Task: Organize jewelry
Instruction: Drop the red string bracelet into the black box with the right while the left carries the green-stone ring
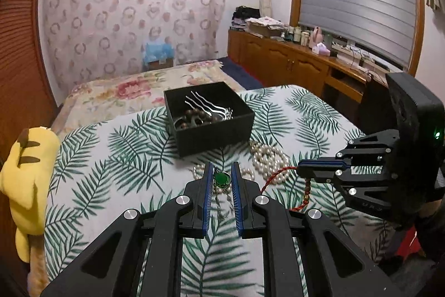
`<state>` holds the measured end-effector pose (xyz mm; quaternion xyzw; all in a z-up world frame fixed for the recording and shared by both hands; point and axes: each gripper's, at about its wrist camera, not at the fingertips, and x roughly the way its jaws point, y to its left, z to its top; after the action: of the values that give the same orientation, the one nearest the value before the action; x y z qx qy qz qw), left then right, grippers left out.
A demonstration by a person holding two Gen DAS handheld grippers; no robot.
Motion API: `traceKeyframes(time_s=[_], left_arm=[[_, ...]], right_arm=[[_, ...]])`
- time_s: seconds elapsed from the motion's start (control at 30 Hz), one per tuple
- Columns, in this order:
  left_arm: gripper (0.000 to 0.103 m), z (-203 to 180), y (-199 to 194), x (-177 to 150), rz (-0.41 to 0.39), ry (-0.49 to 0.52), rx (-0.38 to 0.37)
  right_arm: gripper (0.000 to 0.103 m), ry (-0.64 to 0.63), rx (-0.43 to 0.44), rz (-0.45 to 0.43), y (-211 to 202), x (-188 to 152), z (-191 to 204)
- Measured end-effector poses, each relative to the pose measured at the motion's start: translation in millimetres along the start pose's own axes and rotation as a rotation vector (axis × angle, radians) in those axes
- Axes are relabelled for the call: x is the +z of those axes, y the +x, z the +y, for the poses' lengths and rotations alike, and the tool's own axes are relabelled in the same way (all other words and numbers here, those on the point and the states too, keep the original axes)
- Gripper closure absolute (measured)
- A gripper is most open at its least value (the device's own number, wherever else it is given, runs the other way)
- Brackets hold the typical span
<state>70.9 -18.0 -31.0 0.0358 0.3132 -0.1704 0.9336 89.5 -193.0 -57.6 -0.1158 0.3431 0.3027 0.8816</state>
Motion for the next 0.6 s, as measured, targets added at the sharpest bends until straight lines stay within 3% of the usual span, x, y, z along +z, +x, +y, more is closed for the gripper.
traceKeyframes(time_s=[0.6], left_arm=[[0.091, 30, 40, 55, -0.034, -0.036, 0.021]], right_arm=[[0.1, -0.075, -0.051, -0.076, 22, 84, -44]])
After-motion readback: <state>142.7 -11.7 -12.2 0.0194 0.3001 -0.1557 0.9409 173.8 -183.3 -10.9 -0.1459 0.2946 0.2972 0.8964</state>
